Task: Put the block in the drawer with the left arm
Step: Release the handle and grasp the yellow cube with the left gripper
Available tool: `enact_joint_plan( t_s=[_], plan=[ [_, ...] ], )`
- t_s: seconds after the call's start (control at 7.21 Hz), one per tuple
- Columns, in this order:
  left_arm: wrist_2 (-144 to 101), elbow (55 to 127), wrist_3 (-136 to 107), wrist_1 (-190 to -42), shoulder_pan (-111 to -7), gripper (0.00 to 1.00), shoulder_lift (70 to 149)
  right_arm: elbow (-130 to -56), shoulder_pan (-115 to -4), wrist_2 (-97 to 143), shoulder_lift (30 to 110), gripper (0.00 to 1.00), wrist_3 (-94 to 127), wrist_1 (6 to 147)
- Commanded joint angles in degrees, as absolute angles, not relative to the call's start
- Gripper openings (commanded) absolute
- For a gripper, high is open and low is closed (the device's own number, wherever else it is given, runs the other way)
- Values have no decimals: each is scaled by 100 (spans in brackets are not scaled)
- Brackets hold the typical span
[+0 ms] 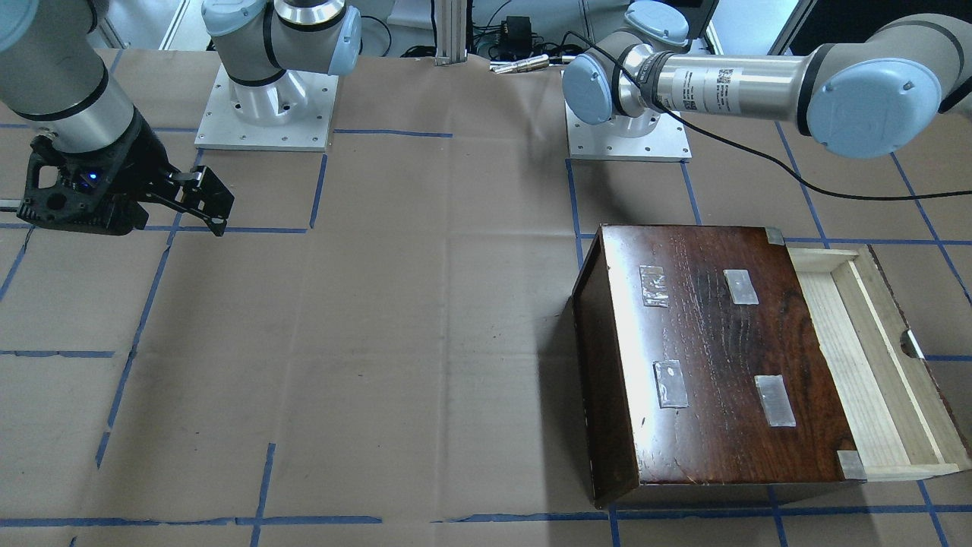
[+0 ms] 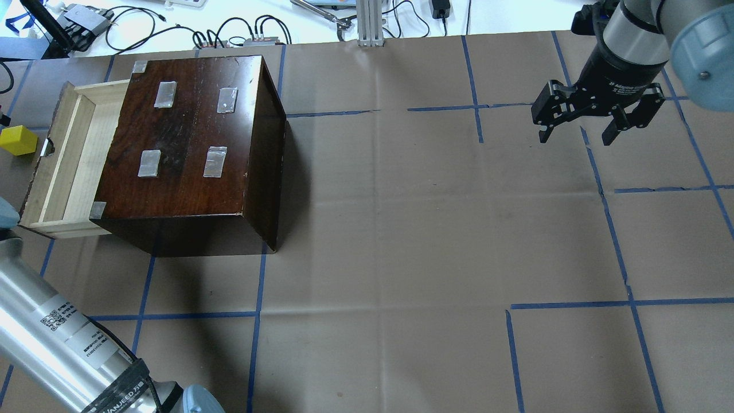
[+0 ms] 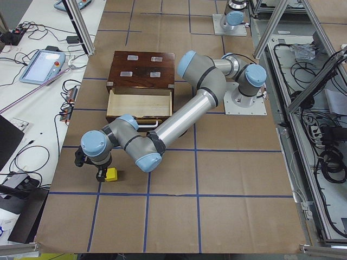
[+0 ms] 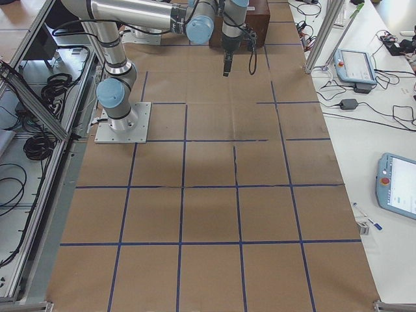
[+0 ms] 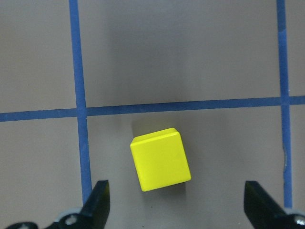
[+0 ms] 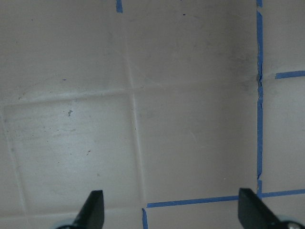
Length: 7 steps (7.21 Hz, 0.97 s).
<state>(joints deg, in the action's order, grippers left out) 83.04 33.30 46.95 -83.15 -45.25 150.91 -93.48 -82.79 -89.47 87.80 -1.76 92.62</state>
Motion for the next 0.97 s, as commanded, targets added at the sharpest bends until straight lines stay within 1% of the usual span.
enact_joint_plan(
  t_s=[0.0,0.42,0.55,0.69,0.83],
  plan=[
    [8297,3322,4676,-8253,-4509,99,15336,-9352,-8279,-8947,8780,100,-176,9264],
    [8306,3305,4614,-8156,-4509,98,15513,-9352,-8279,-8947,8780,100,-176,9264],
    [8349,3305,4614,-8165,-4509,86,15513,-9352,-8279,-8947,8780,100,-176,9264],
    [8463,3287,4606,-8165,-4509,66,15504,-9352,-8279,-8947,8780,100,-176,9264],
    [8473,3244,4605,-8182,-4509,51,15504,-9352,-8279,-8947,8780,100,-176,9264]
  ],
)
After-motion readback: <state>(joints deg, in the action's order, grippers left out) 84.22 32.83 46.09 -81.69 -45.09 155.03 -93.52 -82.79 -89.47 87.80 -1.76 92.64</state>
